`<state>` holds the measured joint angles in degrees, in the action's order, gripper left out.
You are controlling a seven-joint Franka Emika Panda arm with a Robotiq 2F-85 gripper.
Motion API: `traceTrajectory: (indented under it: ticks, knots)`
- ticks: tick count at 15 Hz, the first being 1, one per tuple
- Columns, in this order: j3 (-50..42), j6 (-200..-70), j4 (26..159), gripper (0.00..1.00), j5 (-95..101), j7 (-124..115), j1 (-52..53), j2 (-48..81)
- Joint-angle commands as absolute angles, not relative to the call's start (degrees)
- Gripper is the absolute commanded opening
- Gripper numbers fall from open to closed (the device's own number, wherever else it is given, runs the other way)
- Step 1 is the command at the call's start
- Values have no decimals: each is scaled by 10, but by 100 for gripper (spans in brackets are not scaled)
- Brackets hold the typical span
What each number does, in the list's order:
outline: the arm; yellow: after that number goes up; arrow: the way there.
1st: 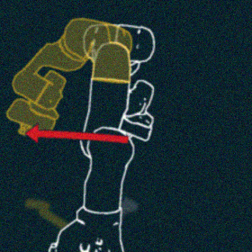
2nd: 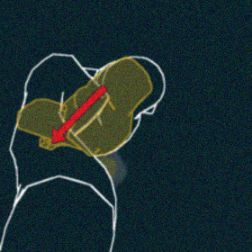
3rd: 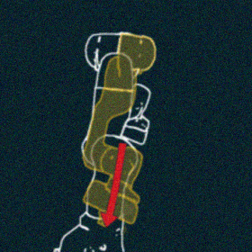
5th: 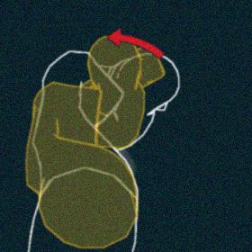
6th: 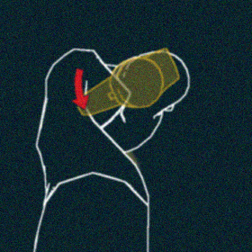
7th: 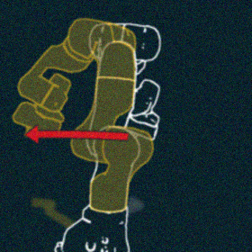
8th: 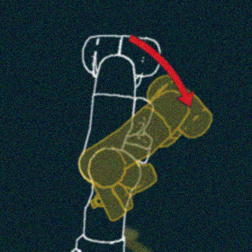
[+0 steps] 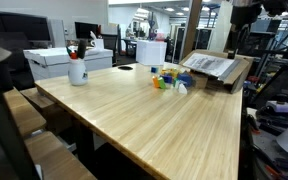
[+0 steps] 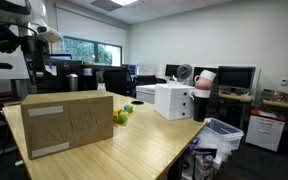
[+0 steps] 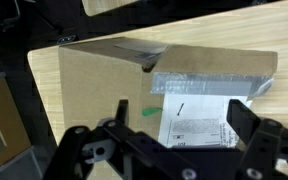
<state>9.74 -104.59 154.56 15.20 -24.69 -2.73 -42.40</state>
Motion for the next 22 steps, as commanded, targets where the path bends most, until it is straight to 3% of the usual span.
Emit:
traceTrajectory:
  ticks: [1, 3, 4, 11, 16, 22]
  knots:
    - [112, -1049, 1556, 100, 142, -260, -17, -429]
    - [120, -1051, 1558, 100, 135, -271, -12, -428]
    - [45, -1051, 1527, 100, 199, -188, -67, -430]
    - [-86, -1074, 1414, 100, 271, -107, -151, -363]
    - [-184, -1068, 1254, 100, 192, 24, -141, -272]
    - [-219, -1036, 1147, 100, 87, 153, -120, -203]
